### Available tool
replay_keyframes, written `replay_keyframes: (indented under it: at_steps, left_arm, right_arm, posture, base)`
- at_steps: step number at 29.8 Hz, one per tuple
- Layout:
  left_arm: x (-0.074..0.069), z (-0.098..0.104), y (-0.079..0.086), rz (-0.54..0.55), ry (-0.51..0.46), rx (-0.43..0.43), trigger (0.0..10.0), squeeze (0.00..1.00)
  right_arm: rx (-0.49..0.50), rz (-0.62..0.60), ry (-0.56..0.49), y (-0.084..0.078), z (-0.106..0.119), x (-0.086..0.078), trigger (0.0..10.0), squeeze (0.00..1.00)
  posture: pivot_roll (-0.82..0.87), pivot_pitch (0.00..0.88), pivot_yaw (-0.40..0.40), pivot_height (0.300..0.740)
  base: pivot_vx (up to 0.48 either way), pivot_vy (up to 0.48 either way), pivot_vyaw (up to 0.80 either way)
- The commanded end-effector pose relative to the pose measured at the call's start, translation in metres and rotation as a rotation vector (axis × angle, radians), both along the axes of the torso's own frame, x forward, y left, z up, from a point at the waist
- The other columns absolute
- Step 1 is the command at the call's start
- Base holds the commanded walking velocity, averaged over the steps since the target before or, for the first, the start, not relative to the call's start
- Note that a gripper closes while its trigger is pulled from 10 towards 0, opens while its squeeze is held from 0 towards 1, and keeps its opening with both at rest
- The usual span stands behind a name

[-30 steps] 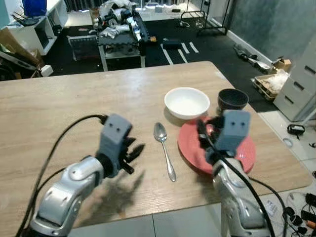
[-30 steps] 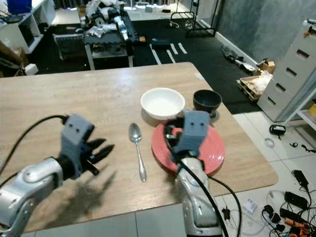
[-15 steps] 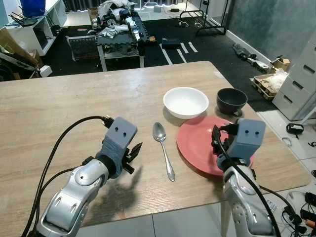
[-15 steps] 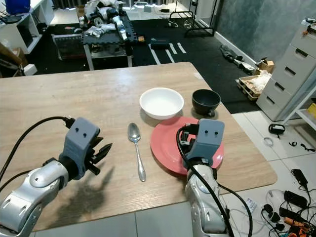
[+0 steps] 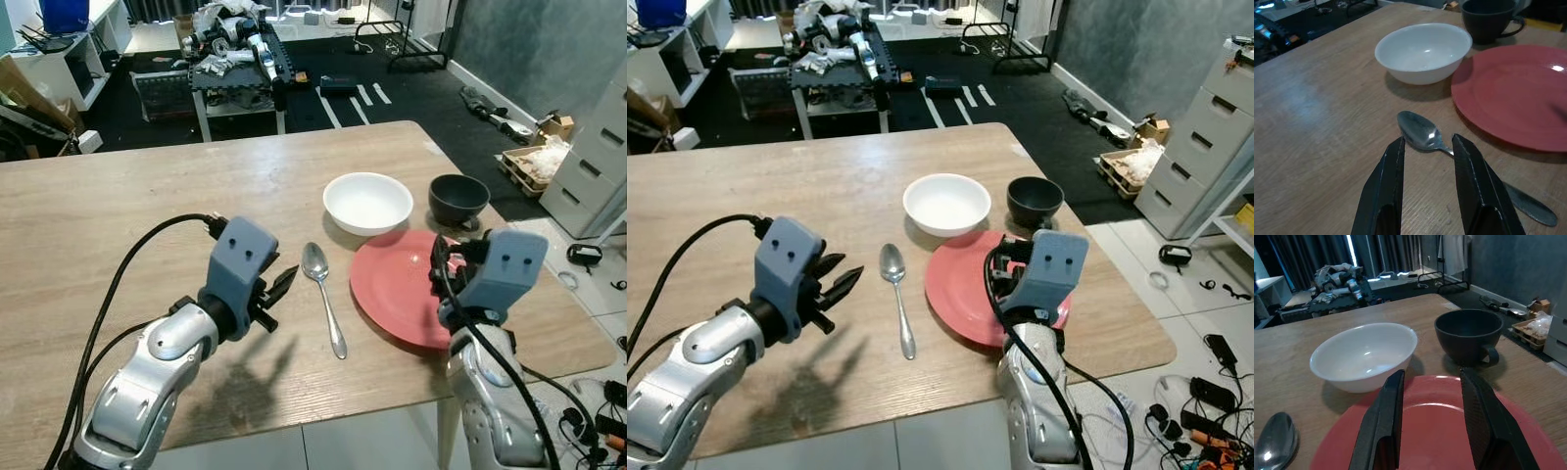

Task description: Setting the table

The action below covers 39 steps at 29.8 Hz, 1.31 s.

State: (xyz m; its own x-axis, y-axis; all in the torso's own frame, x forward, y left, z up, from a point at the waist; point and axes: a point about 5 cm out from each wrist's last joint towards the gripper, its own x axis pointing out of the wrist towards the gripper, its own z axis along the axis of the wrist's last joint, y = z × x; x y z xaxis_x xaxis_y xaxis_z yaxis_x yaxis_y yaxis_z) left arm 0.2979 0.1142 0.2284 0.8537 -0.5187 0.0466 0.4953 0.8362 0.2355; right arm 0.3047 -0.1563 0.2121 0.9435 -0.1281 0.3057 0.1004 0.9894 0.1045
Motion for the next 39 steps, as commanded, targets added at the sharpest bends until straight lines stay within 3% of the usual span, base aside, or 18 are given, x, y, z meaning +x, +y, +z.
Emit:
replay_keyframes:
  at_steps: [1,8,39]
  left_arm:
    - [0.005,-0.001,0.005,0.028,0.004,-0.016,10.0,0.00]
    - [0.017,0.003,0.008,0.078,-0.019,-0.031,10.0,0.00]
    - [0.021,0.001,0.009,0.082,-0.042,-0.006,10.0,0.00]
  right_arm:
    - [0.002,0.016,0.015,0.003,-0.006,-0.003,10.0,0.00]
    - [0.006,0.028,0.017,0.006,-0.008,-0.003,10.0,0.00]
    - [0.003,0.031,0.033,0.006,-0.011,0.001,10.0,0.00]
  posture:
    - [0.09,0.126,0.142,0.740]
    - [0.09,0.122,0.139,0.740]
    - [0.10,0.117,0.137,0.740]
  base:
    - [0.000,0.000,0.00]
    - [0.000,0.000,0.00]
    - [0.000,0.000,0.00]
